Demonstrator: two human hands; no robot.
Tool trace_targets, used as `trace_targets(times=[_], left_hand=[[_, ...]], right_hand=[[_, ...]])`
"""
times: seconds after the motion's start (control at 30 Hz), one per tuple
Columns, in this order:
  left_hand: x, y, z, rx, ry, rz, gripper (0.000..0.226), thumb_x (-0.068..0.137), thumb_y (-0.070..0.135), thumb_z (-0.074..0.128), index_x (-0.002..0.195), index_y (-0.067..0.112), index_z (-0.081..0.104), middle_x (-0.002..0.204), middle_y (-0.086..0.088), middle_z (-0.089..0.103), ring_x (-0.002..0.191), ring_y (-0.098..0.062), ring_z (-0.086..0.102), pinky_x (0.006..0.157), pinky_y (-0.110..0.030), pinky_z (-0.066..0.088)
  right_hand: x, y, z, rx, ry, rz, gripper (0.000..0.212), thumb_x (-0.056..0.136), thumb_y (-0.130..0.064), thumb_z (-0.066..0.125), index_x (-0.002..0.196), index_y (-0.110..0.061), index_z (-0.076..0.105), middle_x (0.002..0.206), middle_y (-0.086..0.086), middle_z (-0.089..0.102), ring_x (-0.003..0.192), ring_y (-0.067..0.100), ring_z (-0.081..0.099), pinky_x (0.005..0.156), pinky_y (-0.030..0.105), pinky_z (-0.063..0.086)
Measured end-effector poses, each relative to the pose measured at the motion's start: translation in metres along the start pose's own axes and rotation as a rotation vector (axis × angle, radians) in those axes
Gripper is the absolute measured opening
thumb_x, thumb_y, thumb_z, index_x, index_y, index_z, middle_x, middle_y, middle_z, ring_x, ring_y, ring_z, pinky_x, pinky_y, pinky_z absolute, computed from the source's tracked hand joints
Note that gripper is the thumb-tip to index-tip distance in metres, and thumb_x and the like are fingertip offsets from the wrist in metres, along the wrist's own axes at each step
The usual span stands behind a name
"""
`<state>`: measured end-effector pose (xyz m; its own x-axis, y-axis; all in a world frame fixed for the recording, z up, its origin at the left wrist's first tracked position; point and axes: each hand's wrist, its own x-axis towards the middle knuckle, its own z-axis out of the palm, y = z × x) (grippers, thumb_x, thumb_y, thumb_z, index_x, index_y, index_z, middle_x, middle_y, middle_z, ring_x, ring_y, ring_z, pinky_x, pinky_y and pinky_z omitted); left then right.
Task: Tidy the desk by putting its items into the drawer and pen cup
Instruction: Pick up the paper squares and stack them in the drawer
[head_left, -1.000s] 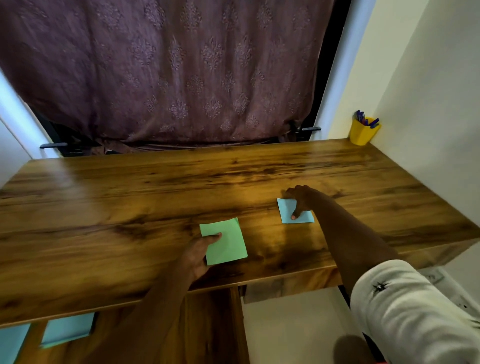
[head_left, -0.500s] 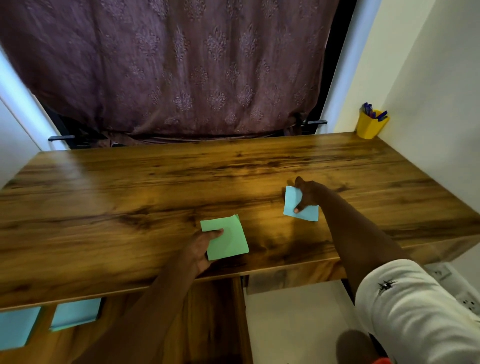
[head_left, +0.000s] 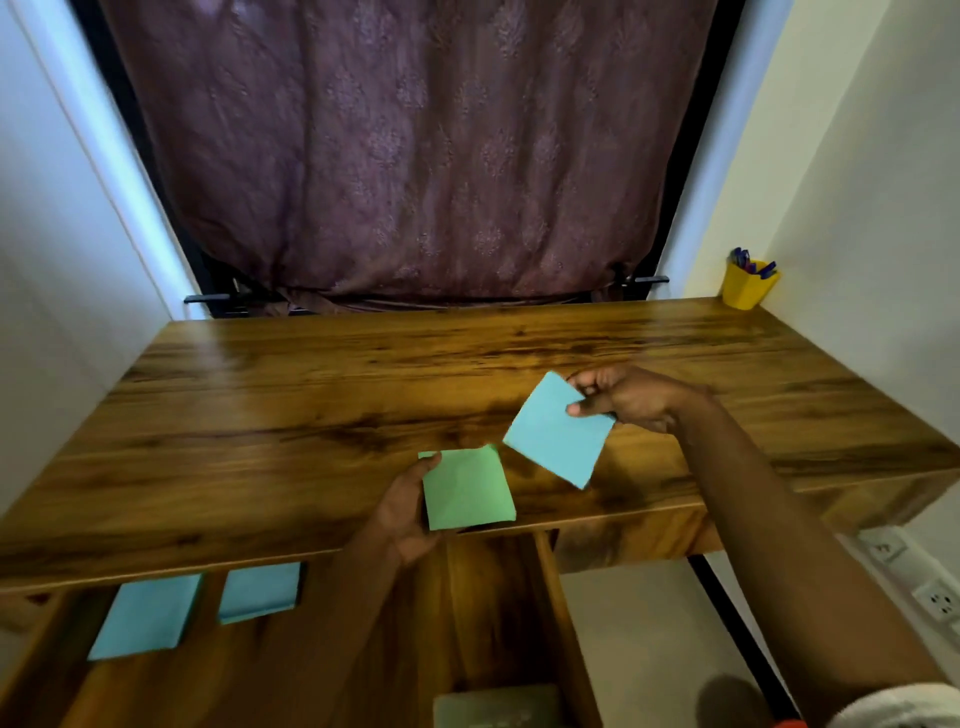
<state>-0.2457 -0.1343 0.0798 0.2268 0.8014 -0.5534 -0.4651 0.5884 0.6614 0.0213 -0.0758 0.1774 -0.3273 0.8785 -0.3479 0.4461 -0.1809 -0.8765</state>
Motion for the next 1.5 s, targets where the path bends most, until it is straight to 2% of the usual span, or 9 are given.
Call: trace_targets(times=[0.17,0.3,0.57,0.7,0.8,0.93,1.07,1.37,1.5], left_hand=[[-0.04,0.008,-0.038,-0.04,-0.181,-0.045,0.056,0.094,0.055,0.038,0.112,0.009,0.065,0.098,-0.014,0.072,0.077,-0.028,0.071,0.057,-0.034,0.057],[-0.068,0.017,-0.069,0.041,-0.237,-0.001,0.051,0.087,0.052,0.049,0.113,0.012,0.067,0.115,-0.016,0.067,0.096,-0.03,0.067,0.088,-0.044,0.05],[-0.109,0.031,-0.135,0.095,-0.132,0.083,0.025,0.085,0.01,0.061,0.11,0.006,0.059,0.101,-0.014,0.069,0.089,-0.028,0.066,0.058,-0.032,0.058],[-0.121,0.035,-0.159,0.094,-0.111,0.077,0.017,0.09,0.008,0.056,0.107,0.006,0.059,0.103,-0.014,0.067,0.09,-0.027,0.064,0.053,-0.028,0.056],[-0.127,0.037,-0.178,0.089,-0.116,0.084,0.02,0.092,0.011,0.054,0.111,0.007,0.058,0.108,-0.016,0.065,0.093,-0.028,0.062,0.054,-0.029,0.056],[-0.132,0.037,-0.196,0.064,-0.117,0.104,0.021,0.093,0.014,0.054,0.112,0.006,0.059,0.107,-0.015,0.067,0.092,-0.028,0.064,0.059,-0.032,0.058],[-0.129,0.034,-0.21,0.093,-0.03,0.118,0.024,0.092,0.02,0.057,0.112,0.007,0.058,0.108,-0.015,0.067,0.092,-0.027,0.065,0.069,-0.035,0.058],[-0.123,0.01,-0.251,0.117,0.154,0.06,0.035,0.087,0.026,0.062,0.117,0.009,0.057,0.112,-0.017,0.065,0.103,-0.034,0.062,0.087,-0.052,0.052],[-0.125,-0.013,-0.281,0.22,0.45,0.205,0.019,0.089,0.013,0.062,0.107,0.01,0.06,0.109,-0.01,0.061,0.098,-0.027,0.059,0.074,-0.041,0.053]], right_hand=[[0.002,-0.046,0.111,-0.378,-0.099,-0.049,0.021,0.081,-0.008,0.071,0.101,-0.014,0.065,0.092,-0.001,0.069,0.082,0.009,0.064,0.063,0.016,0.048],[0.01,-0.063,0.174,-0.479,-0.048,-0.061,0.025,0.081,-0.01,0.071,0.105,-0.01,0.064,0.105,0.008,0.068,0.091,0.015,0.062,0.066,0.02,0.046],[0.008,-0.075,0.267,-0.475,0.068,-0.228,0.029,0.081,-0.015,0.072,0.108,-0.017,0.064,0.103,-0.007,0.062,0.093,0.009,0.059,0.075,0.023,0.05],[0.003,-0.071,0.291,-0.221,0.36,-0.301,0.033,0.08,-0.014,0.072,0.112,-0.016,0.063,0.106,-0.005,0.061,0.097,0.007,0.056,0.077,0.018,0.045],[-0.009,-0.052,0.305,0.086,0.519,-0.173,0.023,0.083,-0.015,0.07,0.105,-0.01,0.064,0.1,0.001,0.063,0.092,0.011,0.057,0.071,0.017,0.045],[-0.019,-0.033,0.341,0.236,0.358,-0.003,0.022,0.084,-0.018,0.07,0.1,-0.006,0.063,0.084,0.001,0.062,0.071,0.012,0.058,0.054,0.019,0.045],[-0.008,-0.029,0.362,0.365,0.394,-0.019,0.01,0.082,-0.007,0.07,0.088,-0.007,0.062,0.074,0.004,0.062,0.057,0.012,0.054,0.046,0.019,0.044],[0.021,-0.001,0.4,0.438,0.17,0.242,0.012,0.082,-0.016,0.072,0.084,-0.019,0.061,0.08,-0.003,0.066,0.07,0.006,0.059,0.056,0.019,0.044],[0.036,0.017,0.432,0.426,0.186,0.278,0.017,0.081,-0.015,0.073,0.09,-0.015,0.059,0.094,0.004,0.068,0.078,0.013,0.062,0.057,0.023,0.046]])
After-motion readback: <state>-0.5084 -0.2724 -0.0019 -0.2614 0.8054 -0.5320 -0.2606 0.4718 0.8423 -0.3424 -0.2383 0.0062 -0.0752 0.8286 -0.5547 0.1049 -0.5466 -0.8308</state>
